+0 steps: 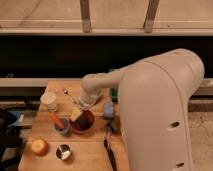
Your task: Wipe purple bowl with eraser
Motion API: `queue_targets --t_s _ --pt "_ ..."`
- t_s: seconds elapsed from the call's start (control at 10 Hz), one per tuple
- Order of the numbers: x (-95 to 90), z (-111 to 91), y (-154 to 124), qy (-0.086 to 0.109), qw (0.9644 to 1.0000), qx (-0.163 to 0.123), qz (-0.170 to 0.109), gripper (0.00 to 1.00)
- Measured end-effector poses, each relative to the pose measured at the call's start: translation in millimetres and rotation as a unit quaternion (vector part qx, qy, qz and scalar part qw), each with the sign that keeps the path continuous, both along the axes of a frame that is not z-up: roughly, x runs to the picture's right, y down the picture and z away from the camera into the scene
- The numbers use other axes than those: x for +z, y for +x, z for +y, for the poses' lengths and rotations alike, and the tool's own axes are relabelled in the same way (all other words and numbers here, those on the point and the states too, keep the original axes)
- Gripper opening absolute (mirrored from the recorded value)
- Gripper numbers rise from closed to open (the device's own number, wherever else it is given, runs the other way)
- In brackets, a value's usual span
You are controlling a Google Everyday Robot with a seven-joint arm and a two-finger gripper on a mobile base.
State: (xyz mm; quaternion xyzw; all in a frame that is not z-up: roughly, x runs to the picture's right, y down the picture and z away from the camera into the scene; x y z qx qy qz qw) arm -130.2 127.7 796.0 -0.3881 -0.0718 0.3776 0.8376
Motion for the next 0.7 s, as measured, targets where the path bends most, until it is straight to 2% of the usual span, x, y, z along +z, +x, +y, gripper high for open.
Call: queue_targets --t_s 0.7 --pt "-5.7 16.2 -7.5 -0.009 0.9999 0.006 -0.002 0.70"
